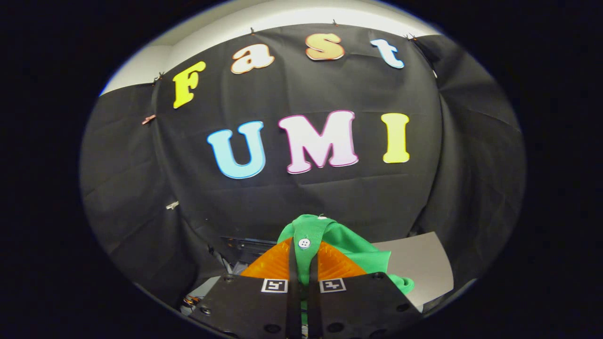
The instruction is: Put the clothes into the washing machine and then close the washing machine lid.
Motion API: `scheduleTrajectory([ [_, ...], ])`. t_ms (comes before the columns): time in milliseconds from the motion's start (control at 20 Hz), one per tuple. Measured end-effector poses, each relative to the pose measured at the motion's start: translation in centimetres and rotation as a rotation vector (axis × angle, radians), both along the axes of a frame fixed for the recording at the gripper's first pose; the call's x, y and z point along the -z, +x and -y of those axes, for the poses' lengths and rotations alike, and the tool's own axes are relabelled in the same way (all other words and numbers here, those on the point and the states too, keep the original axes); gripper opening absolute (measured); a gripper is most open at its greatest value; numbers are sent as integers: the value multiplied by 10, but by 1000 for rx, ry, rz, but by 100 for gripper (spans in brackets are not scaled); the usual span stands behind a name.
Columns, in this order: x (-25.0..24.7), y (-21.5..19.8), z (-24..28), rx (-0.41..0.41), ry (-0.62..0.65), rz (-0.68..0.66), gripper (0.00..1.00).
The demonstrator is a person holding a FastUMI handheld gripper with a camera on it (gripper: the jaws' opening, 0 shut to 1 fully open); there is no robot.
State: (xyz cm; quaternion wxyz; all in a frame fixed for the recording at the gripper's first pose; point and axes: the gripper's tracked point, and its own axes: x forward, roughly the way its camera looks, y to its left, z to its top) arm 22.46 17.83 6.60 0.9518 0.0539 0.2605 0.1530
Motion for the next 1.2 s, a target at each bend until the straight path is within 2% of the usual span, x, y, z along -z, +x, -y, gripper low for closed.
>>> scheduleTrajectory([
  [200,19,-4,-57,-48,28,-23,10],
  [550,73,6,-134,-87,51,-73,10],
  [850,141,18,-168,-96,57,-102,10],
  [1200,248,27,-178,-83,2,-160,10],
])
